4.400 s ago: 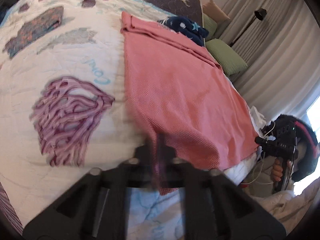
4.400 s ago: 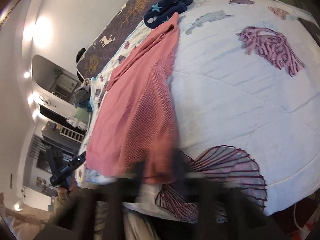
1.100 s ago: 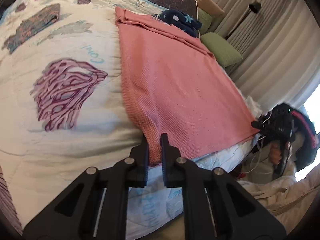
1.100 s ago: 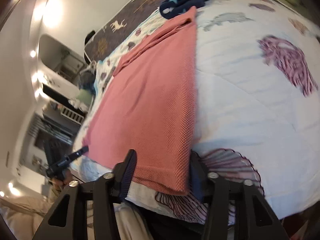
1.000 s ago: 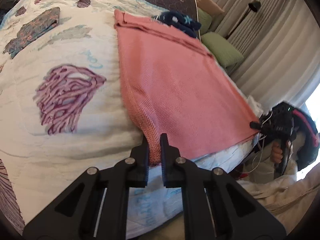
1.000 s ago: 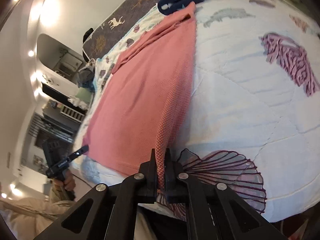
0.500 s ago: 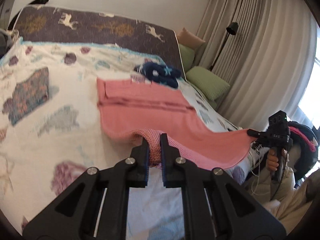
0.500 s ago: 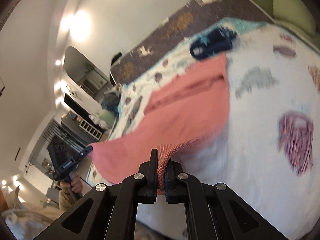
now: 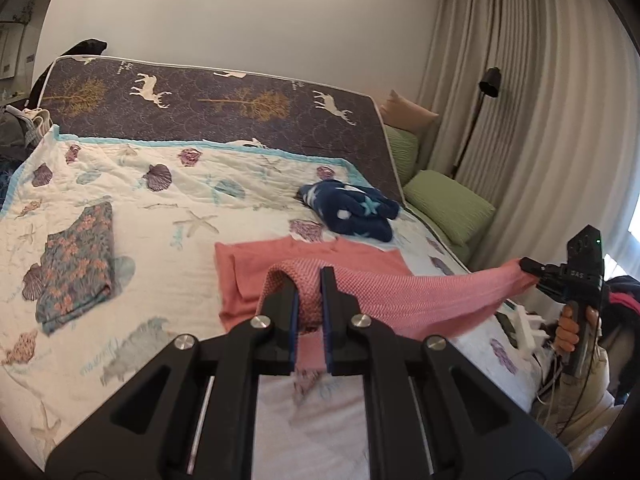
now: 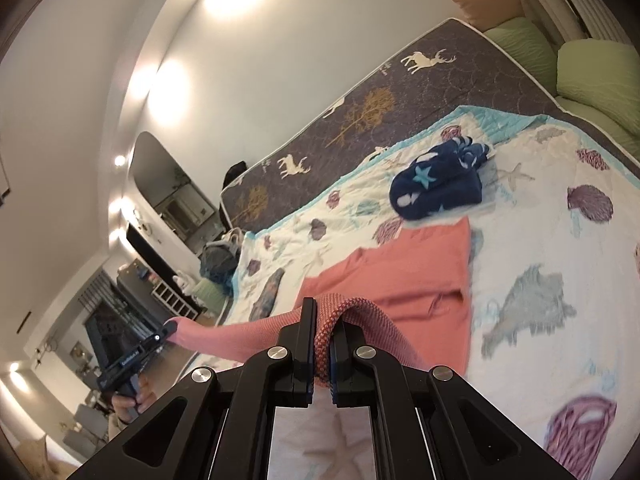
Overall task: Fold small clothes
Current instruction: 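Lift the sweater with both tools and fold it over toward the navy blanket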
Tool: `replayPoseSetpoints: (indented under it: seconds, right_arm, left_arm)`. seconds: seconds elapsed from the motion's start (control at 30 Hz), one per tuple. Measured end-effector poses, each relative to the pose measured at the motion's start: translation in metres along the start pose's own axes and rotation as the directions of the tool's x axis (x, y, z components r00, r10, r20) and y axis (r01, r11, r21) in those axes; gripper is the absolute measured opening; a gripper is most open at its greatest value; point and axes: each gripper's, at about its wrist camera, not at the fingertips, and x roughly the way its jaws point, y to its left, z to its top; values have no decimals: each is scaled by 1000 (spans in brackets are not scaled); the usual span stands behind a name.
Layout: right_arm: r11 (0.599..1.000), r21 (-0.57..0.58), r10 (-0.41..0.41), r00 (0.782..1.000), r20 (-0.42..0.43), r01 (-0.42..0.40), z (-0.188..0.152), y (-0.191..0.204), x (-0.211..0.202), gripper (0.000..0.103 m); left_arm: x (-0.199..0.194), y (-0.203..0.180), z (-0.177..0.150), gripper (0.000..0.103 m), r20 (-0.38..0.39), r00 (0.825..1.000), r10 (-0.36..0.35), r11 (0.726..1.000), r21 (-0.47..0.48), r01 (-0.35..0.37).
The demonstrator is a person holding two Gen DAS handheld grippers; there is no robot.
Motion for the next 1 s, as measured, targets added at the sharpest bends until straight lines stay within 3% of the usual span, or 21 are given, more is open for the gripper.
replayPoseSetpoints:
  seconds: [0.33, 0.5, 0.87, 1.0]
  right_arm:
    - [996, -30, -89, 996, 7, 89, 59, -19, 72, 4]
    - [991, -7, -136, 990, -24, 136, 83, -48, 122, 4]
    - [970, 68, -225, 967, -117, 234, 101, -121, 206, 5]
    - [962, 92, -240, 957, -164, 258, 98, -146, 231, 6]
  left_arm:
    - [90, 20, 38, 11, -30, 997, 73, 997, 0, -73]
    - [150, 36, 49, 11, -92, 990, 111, 994, 6, -111]
    - [243, 55, 40, 11, -175, 975, 140, 990, 38, -135]
    - [271, 68, 27, 11, -232, 961, 153, 988, 21, -153]
